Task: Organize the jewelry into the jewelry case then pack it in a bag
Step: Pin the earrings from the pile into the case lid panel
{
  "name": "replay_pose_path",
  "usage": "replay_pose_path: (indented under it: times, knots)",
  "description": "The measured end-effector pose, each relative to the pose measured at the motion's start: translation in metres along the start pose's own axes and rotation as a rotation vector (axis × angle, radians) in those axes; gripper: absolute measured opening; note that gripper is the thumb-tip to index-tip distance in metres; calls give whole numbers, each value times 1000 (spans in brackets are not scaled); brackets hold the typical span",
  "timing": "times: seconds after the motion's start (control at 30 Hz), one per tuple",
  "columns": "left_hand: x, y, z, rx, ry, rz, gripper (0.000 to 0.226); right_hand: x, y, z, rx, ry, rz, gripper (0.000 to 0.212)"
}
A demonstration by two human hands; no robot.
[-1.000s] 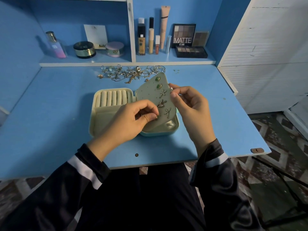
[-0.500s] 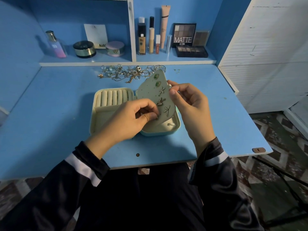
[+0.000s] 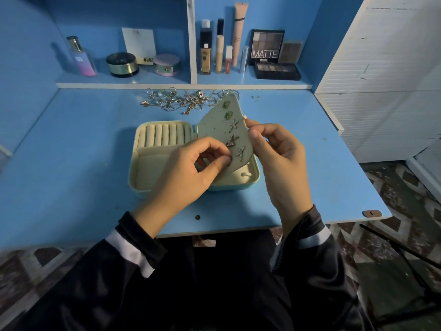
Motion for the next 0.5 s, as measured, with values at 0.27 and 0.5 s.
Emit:
replay_pose_path:
  times: [0.27,0.5]
  knots:
    - [14,7,-12,-164,-167,-144,6,10,2,-10,-136,-55,-5,10]
    - [22,13,-17,-156,-237,-220,21,13,-5,-4,-172,-41,-17,11]
Point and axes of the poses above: each hand's wrist, its own x-axis away from the middle knuckle, its own y-axis out of the back of the hand, z = x × y, the point moved 8 cm from there along -x, towards the middle knuckle, and after that the axes turned 9 degrees about -z, right-handed, at the moved point
